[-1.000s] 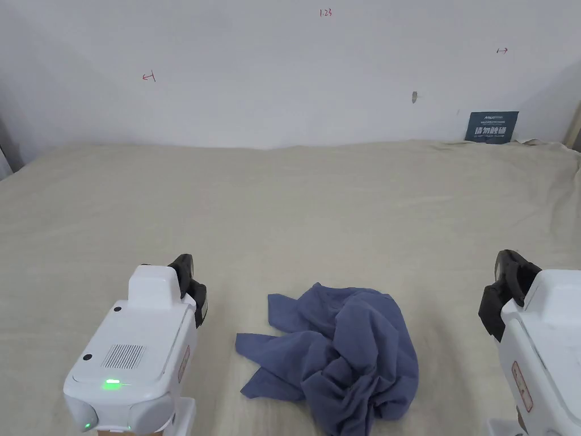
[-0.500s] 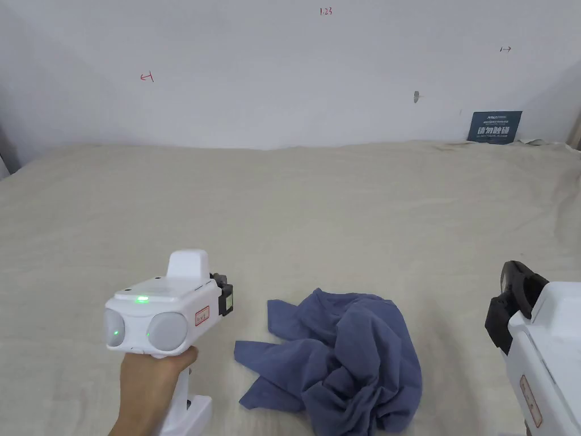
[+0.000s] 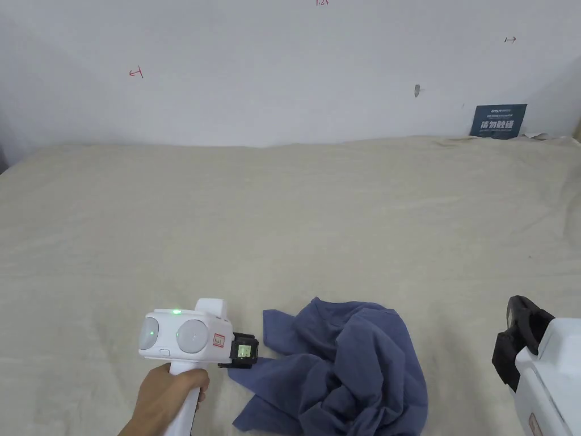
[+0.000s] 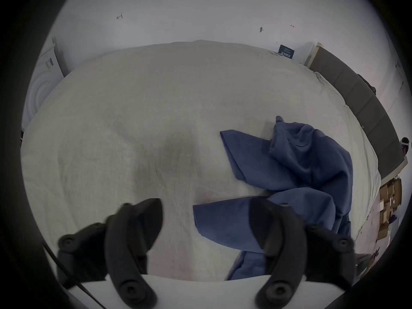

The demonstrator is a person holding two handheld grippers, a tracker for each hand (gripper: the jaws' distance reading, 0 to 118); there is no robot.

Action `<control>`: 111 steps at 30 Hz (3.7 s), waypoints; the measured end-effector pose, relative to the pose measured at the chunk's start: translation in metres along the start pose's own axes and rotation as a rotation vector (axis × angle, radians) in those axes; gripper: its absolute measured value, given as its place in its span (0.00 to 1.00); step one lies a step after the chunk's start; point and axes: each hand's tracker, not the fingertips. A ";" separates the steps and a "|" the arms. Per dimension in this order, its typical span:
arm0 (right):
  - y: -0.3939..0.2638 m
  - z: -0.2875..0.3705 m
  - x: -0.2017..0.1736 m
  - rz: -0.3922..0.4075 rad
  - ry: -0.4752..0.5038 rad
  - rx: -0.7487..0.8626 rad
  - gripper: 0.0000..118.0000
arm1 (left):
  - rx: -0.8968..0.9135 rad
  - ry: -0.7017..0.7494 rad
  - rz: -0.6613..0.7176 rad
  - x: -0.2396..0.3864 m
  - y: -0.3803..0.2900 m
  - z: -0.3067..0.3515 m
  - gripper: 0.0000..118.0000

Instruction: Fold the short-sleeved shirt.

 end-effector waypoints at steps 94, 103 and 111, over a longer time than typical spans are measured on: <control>0.270 -0.251 0.030 -0.059 0.167 -0.197 0.02 | 0.514 0.201 0.067 -0.091 0.233 0.215 0.01; 0.336 -0.266 0.038 -0.102 0.152 -0.078 0.02 | 0.666 0.274 0.077 -0.098 0.315 0.278 0.01; 0.280 -0.275 0.041 -0.111 0.165 -0.128 0.02 | 0.640 0.287 0.069 -0.100 0.294 0.254 0.01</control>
